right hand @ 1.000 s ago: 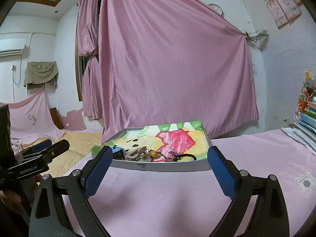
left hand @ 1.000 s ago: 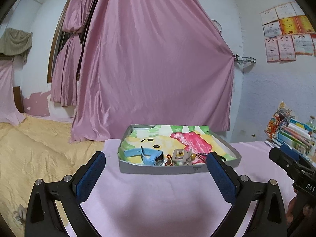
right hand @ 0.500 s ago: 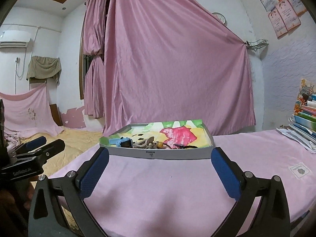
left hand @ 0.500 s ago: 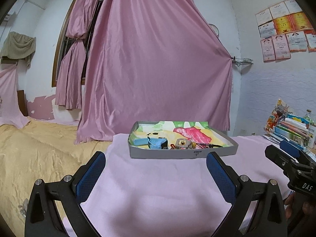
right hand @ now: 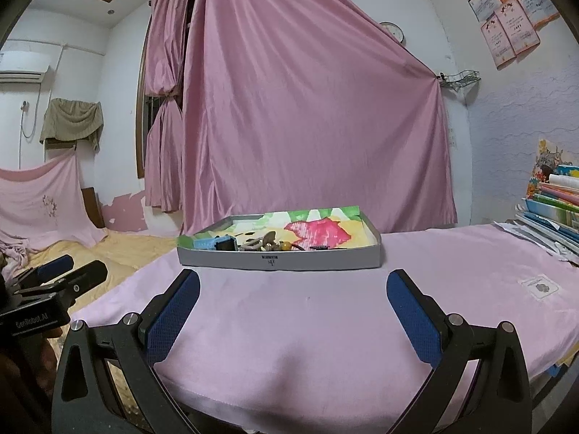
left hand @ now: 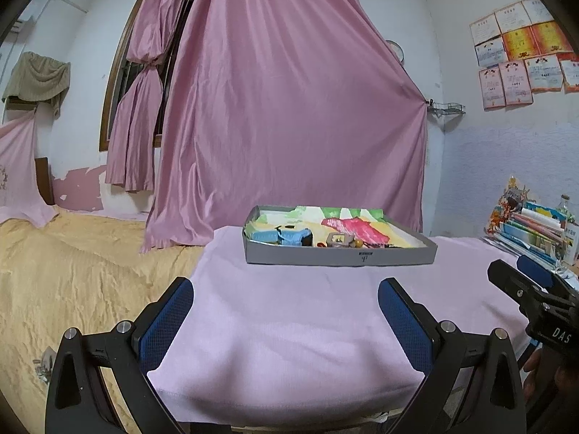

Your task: Organize jewelry

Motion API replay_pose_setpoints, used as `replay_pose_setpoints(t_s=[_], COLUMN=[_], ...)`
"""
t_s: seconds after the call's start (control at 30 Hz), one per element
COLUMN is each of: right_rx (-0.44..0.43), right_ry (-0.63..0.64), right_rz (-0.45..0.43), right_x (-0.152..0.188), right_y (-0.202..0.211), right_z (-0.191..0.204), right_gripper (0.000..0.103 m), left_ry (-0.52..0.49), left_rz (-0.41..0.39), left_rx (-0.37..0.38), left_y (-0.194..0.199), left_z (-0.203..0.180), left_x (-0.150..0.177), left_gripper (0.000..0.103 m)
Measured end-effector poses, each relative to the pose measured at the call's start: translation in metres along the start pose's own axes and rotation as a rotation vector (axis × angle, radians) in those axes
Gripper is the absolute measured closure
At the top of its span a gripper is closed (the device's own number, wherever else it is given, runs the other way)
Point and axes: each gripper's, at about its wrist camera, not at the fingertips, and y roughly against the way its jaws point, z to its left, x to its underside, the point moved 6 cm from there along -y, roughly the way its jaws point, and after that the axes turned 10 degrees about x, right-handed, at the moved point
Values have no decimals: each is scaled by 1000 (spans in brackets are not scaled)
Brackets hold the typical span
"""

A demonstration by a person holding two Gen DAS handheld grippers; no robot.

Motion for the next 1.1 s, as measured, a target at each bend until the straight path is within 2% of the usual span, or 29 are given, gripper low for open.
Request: replay_pose_setpoints(t_s=[1.1], right_rx=[5], right_ry=[-8], right_rz=[20], right_x=[3], right_y=[-5], right_z=[1], right_gripper=[1], left_ry=[-7], left_rz=[8], left_rx=[4], left_y=[-4], left_z=[-2], left_x=[-1], left_gripper=[0])
